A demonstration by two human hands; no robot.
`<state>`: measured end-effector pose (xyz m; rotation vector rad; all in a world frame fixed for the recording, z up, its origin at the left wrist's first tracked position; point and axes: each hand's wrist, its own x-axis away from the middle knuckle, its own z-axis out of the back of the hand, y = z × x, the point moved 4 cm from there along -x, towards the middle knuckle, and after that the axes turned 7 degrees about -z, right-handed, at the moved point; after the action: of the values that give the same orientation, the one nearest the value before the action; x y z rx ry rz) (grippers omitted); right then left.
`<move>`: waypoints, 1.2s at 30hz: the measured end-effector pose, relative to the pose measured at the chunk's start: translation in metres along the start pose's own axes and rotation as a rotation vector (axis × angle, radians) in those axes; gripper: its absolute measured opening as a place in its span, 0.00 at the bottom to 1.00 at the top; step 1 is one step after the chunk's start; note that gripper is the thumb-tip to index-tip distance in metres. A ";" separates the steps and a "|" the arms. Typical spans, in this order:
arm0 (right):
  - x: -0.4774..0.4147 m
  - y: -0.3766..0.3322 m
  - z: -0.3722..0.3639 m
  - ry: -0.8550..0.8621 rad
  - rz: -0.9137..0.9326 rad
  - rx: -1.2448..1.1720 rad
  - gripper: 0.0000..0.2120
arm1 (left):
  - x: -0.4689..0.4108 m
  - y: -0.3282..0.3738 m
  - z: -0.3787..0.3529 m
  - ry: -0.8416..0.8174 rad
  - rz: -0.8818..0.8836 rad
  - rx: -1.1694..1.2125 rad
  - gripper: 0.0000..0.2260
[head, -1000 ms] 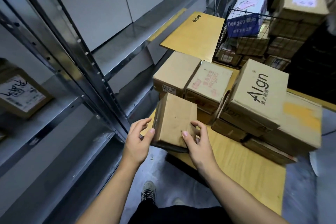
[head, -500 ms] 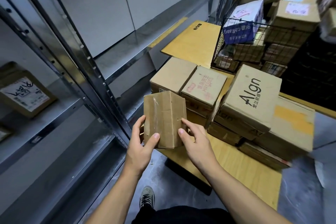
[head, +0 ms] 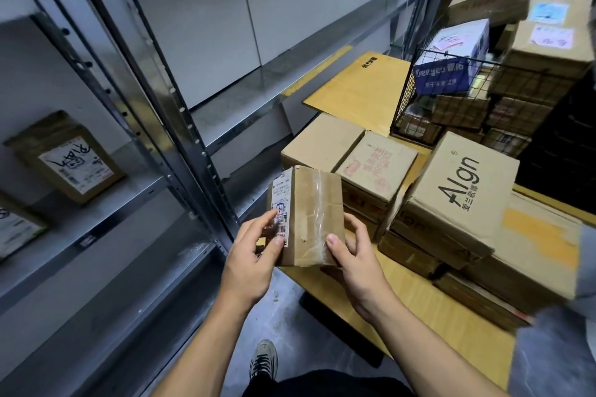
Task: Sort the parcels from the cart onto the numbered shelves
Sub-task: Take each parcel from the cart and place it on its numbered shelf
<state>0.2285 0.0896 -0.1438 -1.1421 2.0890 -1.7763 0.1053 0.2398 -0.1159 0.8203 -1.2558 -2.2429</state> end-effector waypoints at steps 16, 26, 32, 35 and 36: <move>0.003 -0.007 -0.027 -0.050 0.235 0.482 0.20 | 0.027 -0.006 0.040 0.152 0.099 -0.011 0.26; 0.010 -0.005 -0.119 -0.328 0.198 0.468 0.33 | 0.056 0.002 0.109 0.356 0.069 -0.239 0.25; 0.043 -0.010 -0.203 -0.431 0.268 0.478 0.31 | 0.092 0.019 0.181 0.503 0.050 -0.340 0.26; 0.072 -0.010 -0.249 -0.482 0.307 0.475 0.31 | 0.119 0.032 0.226 0.557 0.035 -0.400 0.26; 0.083 -0.009 -0.266 -0.503 0.312 0.460 0.31 | 0.130 0.037 0.242 0.573 0.026 -0.425 0.26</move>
<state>0.0222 0.2410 -0.0343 -0.9405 1.3870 -1.5103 -0.1508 0.2872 -0.0202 1.1456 -0.5014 -1.9388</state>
